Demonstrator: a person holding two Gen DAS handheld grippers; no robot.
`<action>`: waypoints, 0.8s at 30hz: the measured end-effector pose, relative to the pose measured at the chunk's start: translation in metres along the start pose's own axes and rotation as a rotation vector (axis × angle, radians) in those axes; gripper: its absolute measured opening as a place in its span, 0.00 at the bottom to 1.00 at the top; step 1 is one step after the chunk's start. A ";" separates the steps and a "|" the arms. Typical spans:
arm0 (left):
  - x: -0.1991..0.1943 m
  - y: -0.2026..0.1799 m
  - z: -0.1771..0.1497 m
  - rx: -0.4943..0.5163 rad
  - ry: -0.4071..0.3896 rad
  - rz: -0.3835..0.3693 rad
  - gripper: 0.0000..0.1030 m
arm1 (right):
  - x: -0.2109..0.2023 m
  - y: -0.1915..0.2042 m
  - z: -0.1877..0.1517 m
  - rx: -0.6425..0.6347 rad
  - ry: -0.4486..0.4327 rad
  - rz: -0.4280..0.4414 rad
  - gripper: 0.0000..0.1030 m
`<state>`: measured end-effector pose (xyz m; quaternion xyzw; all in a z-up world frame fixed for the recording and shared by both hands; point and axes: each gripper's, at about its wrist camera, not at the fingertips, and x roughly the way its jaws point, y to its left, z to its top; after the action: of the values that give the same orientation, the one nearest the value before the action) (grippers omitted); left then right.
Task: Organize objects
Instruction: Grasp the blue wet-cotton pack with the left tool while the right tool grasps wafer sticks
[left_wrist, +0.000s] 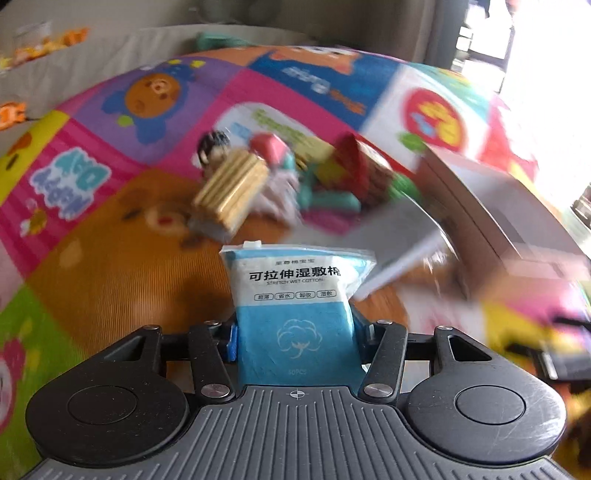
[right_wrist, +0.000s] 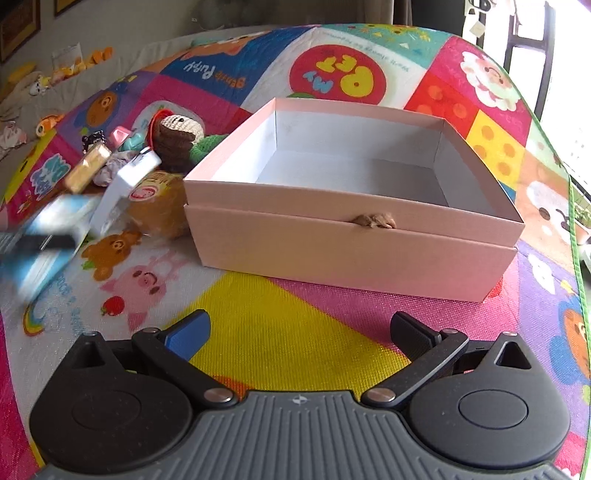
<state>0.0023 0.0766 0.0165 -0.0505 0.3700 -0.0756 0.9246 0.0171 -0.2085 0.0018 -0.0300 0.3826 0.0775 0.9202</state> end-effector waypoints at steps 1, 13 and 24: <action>-0.009 0.000 -0.009 0.023 -0.007 -0.022 0.56 | 0.001 0.000 0.000 0.000 0.004 -0.003 1.00; -0.061 0.073 -0.021 -0.096 -0.185 -0.026 0.55 | -0.037 0.090 0.082 -0.106 -0.155 0.228 1.00; -0.082 0.113 -0.035 -0.166 -0.234 0.018 0.55 | 0.110 0.227 0.134 -0.027 0.045 0.164 0.68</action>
<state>-0.0691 0.2011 0.0303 -0.1319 0.2653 -0.0300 0.9546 0.1496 0.0440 0.0190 -0.0128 0.4033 0.1573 0.9014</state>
